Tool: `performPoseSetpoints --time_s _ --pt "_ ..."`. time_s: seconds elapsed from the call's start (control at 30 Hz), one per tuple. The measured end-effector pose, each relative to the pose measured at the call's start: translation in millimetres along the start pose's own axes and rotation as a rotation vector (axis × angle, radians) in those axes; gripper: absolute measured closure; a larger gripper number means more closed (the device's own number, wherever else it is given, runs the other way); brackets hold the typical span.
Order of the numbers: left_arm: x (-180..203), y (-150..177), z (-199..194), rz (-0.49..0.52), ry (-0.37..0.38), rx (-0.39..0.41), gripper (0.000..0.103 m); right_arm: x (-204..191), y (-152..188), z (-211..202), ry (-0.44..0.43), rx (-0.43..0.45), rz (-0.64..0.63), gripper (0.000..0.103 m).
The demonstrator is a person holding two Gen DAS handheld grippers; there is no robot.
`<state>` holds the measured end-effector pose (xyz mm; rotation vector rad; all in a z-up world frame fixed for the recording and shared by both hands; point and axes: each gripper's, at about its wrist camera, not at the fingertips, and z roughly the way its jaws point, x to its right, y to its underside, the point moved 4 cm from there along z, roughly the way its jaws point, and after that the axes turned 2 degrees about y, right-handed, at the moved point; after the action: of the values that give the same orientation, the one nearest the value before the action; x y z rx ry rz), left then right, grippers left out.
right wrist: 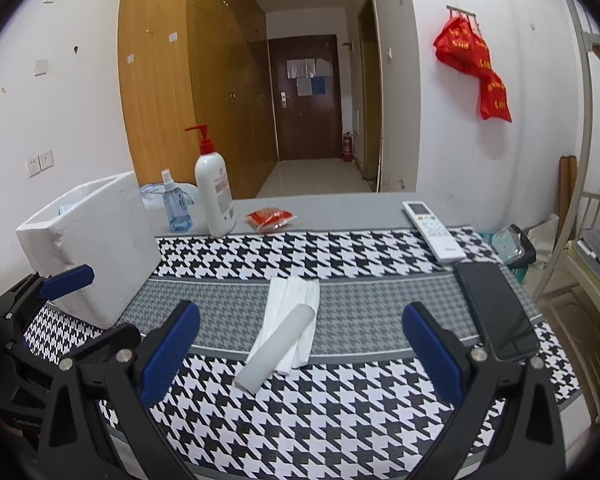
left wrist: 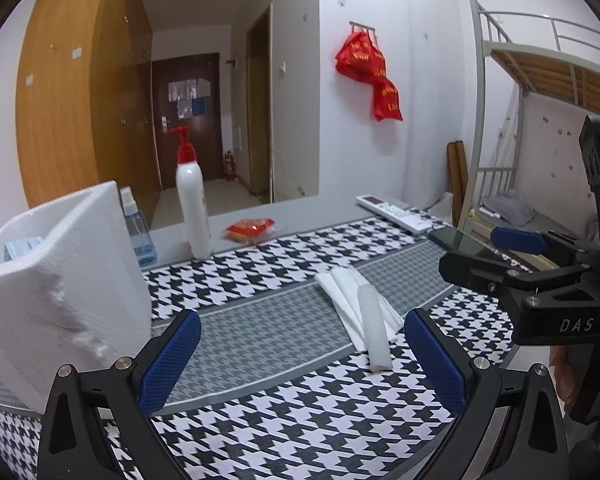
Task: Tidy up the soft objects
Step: 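Move both tools toward the white foam tube and white tissue on the table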
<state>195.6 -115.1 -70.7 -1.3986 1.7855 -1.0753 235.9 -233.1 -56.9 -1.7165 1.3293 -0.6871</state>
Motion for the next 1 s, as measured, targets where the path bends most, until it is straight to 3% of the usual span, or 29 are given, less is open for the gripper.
performPoseSetpoints --time_s 0.8,1.0 --pt "31 17 48 0.023 0.069 -0.141 0.001 35 26 35 -0.015 -0.108 0.017 0.001" --pt "38 21 62 0.024 0.093 -0.184 0.006 41 29 41 -0.009 -0.123 0.011 0.001"
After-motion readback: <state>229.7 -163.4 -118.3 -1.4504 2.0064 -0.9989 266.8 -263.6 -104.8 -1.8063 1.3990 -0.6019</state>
